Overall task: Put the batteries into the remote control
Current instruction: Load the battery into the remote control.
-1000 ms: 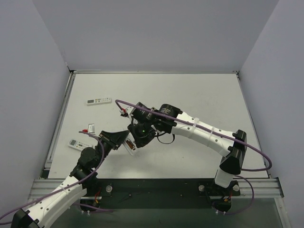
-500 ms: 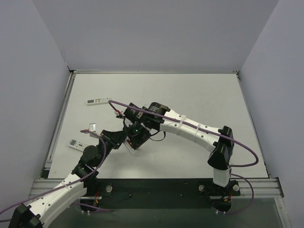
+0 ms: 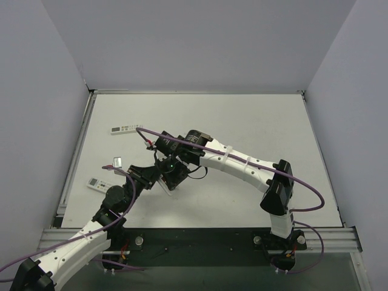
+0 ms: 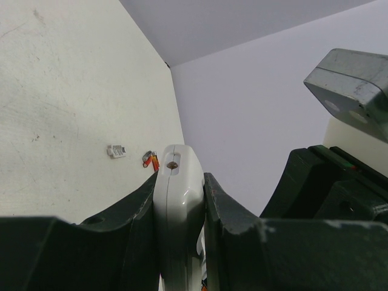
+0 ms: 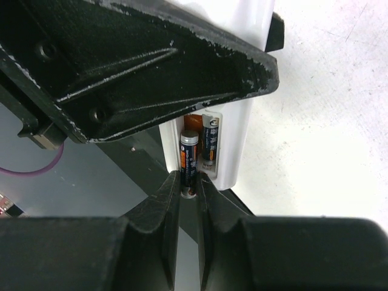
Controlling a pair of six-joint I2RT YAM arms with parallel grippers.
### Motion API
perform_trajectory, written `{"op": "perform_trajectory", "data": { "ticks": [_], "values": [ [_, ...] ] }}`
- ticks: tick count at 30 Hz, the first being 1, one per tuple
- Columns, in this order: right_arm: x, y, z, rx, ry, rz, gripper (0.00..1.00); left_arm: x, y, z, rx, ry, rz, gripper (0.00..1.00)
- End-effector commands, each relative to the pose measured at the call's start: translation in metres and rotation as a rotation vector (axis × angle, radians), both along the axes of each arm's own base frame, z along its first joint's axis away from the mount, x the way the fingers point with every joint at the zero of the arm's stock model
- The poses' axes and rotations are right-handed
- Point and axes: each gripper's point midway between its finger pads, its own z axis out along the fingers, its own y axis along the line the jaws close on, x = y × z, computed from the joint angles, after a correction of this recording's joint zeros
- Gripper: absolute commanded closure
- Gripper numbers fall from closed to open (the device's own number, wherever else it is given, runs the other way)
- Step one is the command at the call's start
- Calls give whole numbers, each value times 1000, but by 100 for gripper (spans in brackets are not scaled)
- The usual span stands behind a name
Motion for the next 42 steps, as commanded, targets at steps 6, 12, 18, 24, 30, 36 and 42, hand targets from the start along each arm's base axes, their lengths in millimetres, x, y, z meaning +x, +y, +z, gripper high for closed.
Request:
{"op": "perform_trajectory", "data": {
  "ticks": [6, 12, 18, 24, 30, 36, 42],
  "values": [
    [7, 0, 6, -17, -19, -26, 82, -7, 5, -28, -27, 16, -2, 100],
    [7, 4, 13, 9, -33, -22, 71, -7, 4, -27, -42, 19, -6, 100],
    [8, 4, 37, 64, -119, 15, 59, -9, 4, -33, -66, 49, -14, 100],
    [6, 4, 63, 147, -243, 109, 53, -11, 2, -35, -90, 80, -28, 100],
    [-3, -4, 98, 337, -370, 226, 53, -14, -2, -35, -97, 101, -58, 100],
    [-13, -19, 83, 365, -435, 388, 57, -17, -7, -32, -103, 104, -87, 100],
    [-21, -22, 68, 407, -494, 532, 65, -21, -15, -25, -104, 103, -138, 100]
  ]
}}
